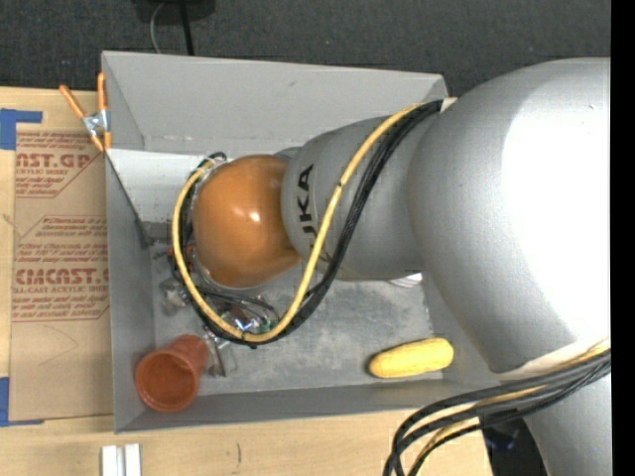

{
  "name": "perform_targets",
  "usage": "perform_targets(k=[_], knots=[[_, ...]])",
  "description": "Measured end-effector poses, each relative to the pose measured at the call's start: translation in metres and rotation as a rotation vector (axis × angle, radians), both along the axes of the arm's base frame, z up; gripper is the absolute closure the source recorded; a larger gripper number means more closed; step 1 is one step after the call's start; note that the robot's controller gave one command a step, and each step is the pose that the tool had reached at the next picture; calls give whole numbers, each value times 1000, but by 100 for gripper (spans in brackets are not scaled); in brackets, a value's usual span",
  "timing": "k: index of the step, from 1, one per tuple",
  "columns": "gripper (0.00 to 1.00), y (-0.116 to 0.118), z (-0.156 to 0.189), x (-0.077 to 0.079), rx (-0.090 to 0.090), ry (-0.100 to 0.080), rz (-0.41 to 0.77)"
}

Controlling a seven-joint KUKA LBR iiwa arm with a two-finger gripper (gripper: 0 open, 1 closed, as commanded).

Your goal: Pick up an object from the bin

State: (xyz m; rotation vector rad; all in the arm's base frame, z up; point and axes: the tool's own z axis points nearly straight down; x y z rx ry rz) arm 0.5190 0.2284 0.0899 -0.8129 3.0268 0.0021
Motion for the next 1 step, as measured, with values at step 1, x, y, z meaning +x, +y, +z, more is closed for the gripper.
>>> perform_targets(k=[1], knots=[[100, -4, -20, -31, 1, 3, 148]])
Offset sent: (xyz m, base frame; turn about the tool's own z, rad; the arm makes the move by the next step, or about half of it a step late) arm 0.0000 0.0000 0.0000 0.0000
